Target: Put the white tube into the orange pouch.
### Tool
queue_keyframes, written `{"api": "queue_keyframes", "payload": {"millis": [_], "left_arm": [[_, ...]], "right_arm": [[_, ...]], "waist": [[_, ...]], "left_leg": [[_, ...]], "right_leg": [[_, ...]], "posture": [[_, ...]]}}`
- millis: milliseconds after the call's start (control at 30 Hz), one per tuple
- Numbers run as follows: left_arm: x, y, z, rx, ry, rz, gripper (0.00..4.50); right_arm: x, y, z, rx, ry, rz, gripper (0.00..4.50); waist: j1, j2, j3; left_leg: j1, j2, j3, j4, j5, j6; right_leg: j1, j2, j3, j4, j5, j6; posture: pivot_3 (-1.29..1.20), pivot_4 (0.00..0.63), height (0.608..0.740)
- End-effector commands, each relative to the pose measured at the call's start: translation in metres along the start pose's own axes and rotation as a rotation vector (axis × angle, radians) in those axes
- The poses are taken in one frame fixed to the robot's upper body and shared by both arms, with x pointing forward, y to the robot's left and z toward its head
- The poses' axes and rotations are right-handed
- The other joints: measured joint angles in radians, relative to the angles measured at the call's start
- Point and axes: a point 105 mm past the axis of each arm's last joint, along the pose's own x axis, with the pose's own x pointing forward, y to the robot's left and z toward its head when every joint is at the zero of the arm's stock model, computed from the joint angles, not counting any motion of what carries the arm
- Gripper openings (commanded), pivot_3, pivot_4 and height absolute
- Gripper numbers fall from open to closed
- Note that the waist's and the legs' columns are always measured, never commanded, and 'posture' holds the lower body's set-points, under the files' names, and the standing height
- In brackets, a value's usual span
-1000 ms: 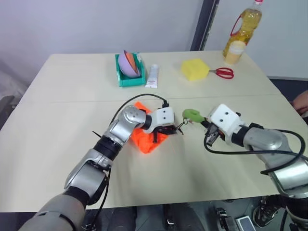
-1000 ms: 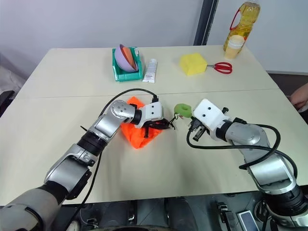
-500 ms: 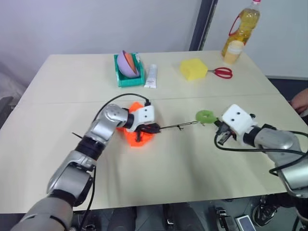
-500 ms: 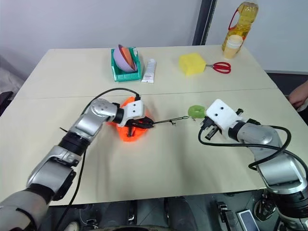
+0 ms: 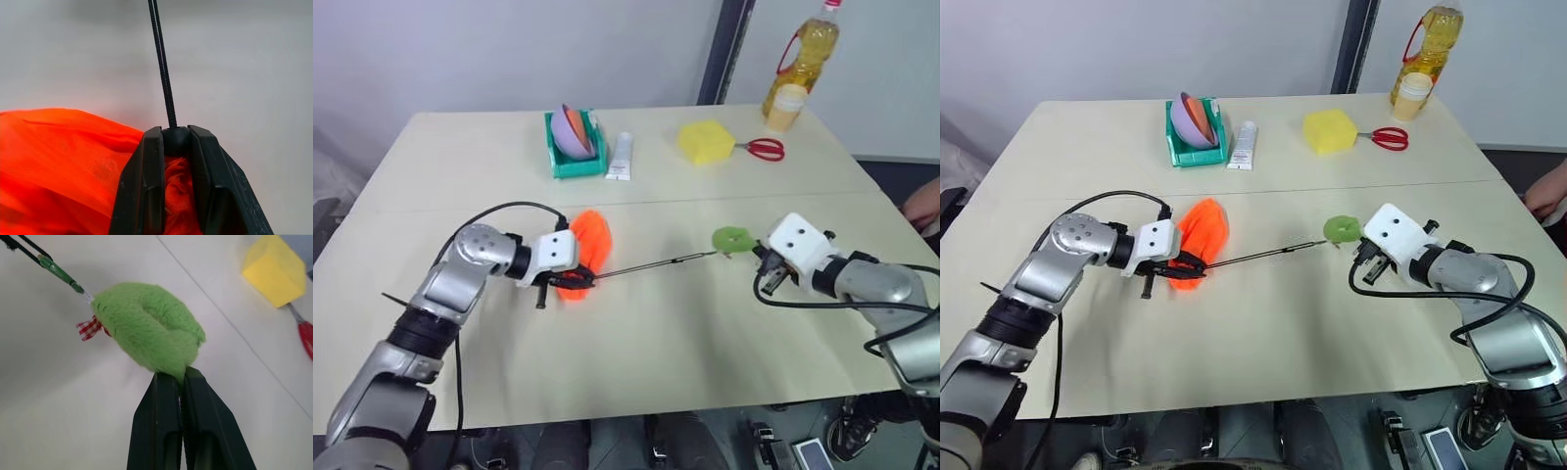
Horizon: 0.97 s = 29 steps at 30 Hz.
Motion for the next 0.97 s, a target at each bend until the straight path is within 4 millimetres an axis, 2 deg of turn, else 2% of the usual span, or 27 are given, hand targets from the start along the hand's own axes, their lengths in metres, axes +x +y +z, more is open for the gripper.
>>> {"api": "queue_keyframes", "payload": {"millis": [33, 100, 133, 233, 333, 367, 433, 500, 567, 633, 733, 833, 967], "left_arm": [[-0.007, -0.004, -0.015, -0.069, 0.043, 0.026, 0.21], [-0.005, -0.008, -0.012, -0.090, 0.017, 0.015, 0.21], [-0.005, -0.011, -0.007, -0.133, -0.017, 0.003, 0.71], [-0.013, -0.012, 0.004, -0.204, -0.097, 0.026, 2.14], [-0.032, -0.015, 0.006, -0.291, -0.135, 0.079, 3.67], [-0.039, -0.019, 0.006, -0.332, -0.146, 0.083, 4.23], [-0.056, -0.024, 0.002, -0.427, -0.170, 0.126, 4.30], [-0.069, -0.022, -0.004, -0.487, -0.188, 0.216, 4.30], [-0.085, -0.010, -0.012, -0.548, -0.222, 0.371, 4.30], [-0.103, 0.001, -0.018, -0.590, -0.268, 0.524, 4.30], [-0.128, 0.011, -0.043, -0.610, -0.241, 0.773, 4.30], [-0.134, 0.006, -0.060, -0.616, -0.208, 0.870, 4.30], [-0.128, -0.005, -0.066, -0.652, -0.206, 0.882, 4.30]], "right_arm": [[-0.001, 0.000, 0.018, -0.020, -0.062, 0.004, 0.00], [0.003, 0.009, 0.021, -0.012, -0.079, 0.038, 0.00], [0.006, 0.015, 0.022, 0.006, -0.082, 0.074, 0.00], [0.008, 0.032, 0.019, 0.083, -0.075, 0.178, 1.01], [0.005, 0.033, 0.018, 0.071, -0.078, 0.169, 2.43], [0.002, 0.034, 0.016, 0.073, -0.071, 0.176, 3.03], [-0.007, 0.041, 0.015, 0.096, -0.092, 0.232, 4.00], [-0.014, 0.044, 0.011, 0.097, -0.098, 0.254, 4.00], [-0.018, 0.037, 0.006, 0.125, -0.117, 0.220, 4.00], [-0.020, 0.019, 0.002, 0.172, -0.159, 0.107, 4.00], [-0.025, -0.002, -0.002, 0.255, -0.272, -0.013, 4.00], [-0.025, -0.002, -0.014, 0.316, -0.244, 0.001, 4.00], [-0.021, 0.001, -0.019, 0.338, -0.234, 0.027, 4.00]], "waist": [[-0.001, 0.000, 0.000], [-0.002, 0.000, 0.000], [-0.002, 0.000, 0.000], [-0.002, 0.000, 0.000], [-0.001, 0.000, 0.000], [-0.002, 0.000, 0.000], [-0.001, 0.000, 0.000], [0.001, 0.001, 0.000], [0.006, 0.000, 0.000], [0.007, -0.001, 0.001], [0.005, -0.001, 0.000], [0.004, -0.001, 0.000], [0.004, -0.001, 0.000]], "left_leg": [[0.000, 0.000, 0.000, 0.000, 0.000, 0.000], [0.000, 0.001, 0.000, 0.000, 0.000, 0.000], [0.000, 0.001, 0.000, 0.000, 0.000, 0.000], [0.000, 0.001, 0.000, 0.000, 0.000, 0.000], [0.000, 0.001, 0.000, 0.000, 0.000, 0.000], [0.000, 0.001, 0.000, 0.000, 0.000, 0.000], [0.000, 0.001, 0.000, -0.001, 0.000, 0.000], [0.000, 0.002, 0.000, -0.001, 0.000, 0.000], [0.000, 0.001, 0.000, -0.001, 0.000, 0.000], [0.000, 0.001, 0.000, 0.000, 0.000, 0.000], [0.002, 0.001, 0.000, 0.001, 0.000, 0.000], [0.002, 0.001, 0.001, 0.000, 0.000, 0.000], [0.001, 0.001, 0.001, -0.001, 0.000, 0.000]], "right_leg": [[0.000, 0.000, 0.000, 0.000, 0.000, 0.000], [0.000, 0.001, 0.000, 0.000, 0.000, 0.000], [0.000, 0.001, 0.000, 0.000, 0.000, 0.000], [0.000, 0.001, 0.000, 0.000, 0.000, 0.000], [0.000, 0.001, 0.000, 0.000, 0.000, 0.000], [0.000, 0.000, 0.000, 0.000, 0.000, 0.000], [0.000, 0.000, 0.000, 0.000, 0.000, 0.000], [0.000, 0.000, 0.000, 0.000, 0.000, 0.000], [0.000, 0.000, 0.000, 0.000, -0.001, 0.000], [0.001, -0.001, 0.000, -0.001, -0.002, -0.003], [0.003, -0.001, 0.000, -0.001, -0.002, -0.003], [0.003, -0.001, 0.000, -0.001, -0.002, -0.003], [0.002, -0.001, 0.000, -0.001, -0.001, -0.002]], "posture": [[0.00, 0.150, 0.726], [0.00, 0.150, 0.726], [0.00, 0.150, 0.726], [0.00, 0.150, 0.726], [0.00, 0.150, 0.726], [0.00, 0.150, 0.726], [0.00, 0.150, 0.726], [0.00, 0.150, 0.726], [0.00, 0.150, 0.726], [0.00, 0.150, 0.726], [0.00, 0.150, 0.726], [0.00, 0.150, 0.726], [0.00, 0.150, 0.726]]}}
